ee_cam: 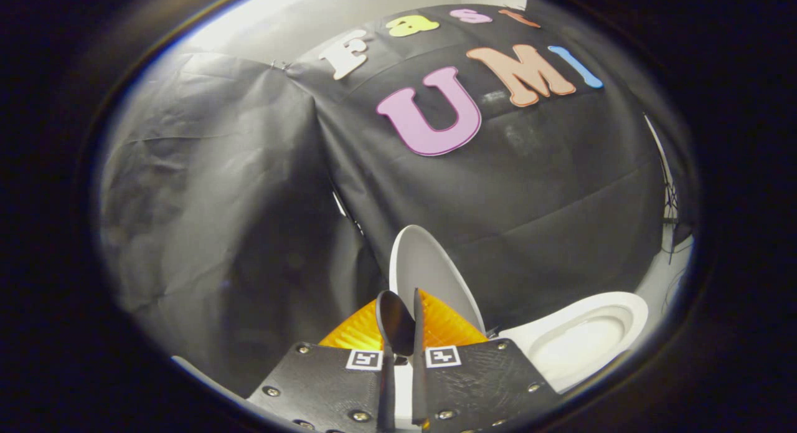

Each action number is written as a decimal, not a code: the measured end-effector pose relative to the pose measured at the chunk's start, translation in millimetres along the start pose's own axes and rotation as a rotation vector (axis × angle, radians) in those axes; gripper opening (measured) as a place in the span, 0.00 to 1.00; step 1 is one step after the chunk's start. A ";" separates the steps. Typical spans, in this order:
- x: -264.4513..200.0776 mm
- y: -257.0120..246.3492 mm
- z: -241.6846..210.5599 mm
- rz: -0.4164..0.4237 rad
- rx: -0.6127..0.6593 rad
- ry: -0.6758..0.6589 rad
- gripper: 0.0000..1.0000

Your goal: Open the toilet lid.

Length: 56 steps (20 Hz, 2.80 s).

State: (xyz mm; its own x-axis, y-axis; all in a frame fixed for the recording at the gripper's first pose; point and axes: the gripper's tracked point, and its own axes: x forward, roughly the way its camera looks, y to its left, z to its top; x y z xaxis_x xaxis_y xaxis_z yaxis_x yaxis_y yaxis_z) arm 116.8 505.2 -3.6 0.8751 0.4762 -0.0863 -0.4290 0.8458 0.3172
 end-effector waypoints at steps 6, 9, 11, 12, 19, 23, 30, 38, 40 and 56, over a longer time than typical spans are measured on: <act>7.2 27.7 -20.5 0.036 -0.048 0.049 0.11; 12.2 42.1 -28.7 0.062 -0.067 0.065 0.11; 13.7 45.1 -32.4 0.064 -0.067 0.071 0.11; 13.1 45.3 -31.9 0.061 -0.068 0.070 0.11; 6.6 24.1 -15.9 -0.001 -0.114 0.035 0.15; 1.7 30.3 -7.7 0.035 -0.096 0.016 0.23; -29.5 46.3 67.4 0.041 -0.101 -0.147 0.34; -121.4 -113.6 174.0 -0.328 -0.253 -0.291 0.34; -163.1 -165.9 189.9 -0.448 -0.305 -0.306 0.34; -362.1 -408.0 126.3 -0.933 -0.412 -0.164 0.34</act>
State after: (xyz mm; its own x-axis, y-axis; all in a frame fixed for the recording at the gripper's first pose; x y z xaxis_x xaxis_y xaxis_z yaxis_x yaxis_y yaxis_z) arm 3.2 -42.6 17.6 0.9056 -0.4240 0.0074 0.4196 0.8934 -0.1608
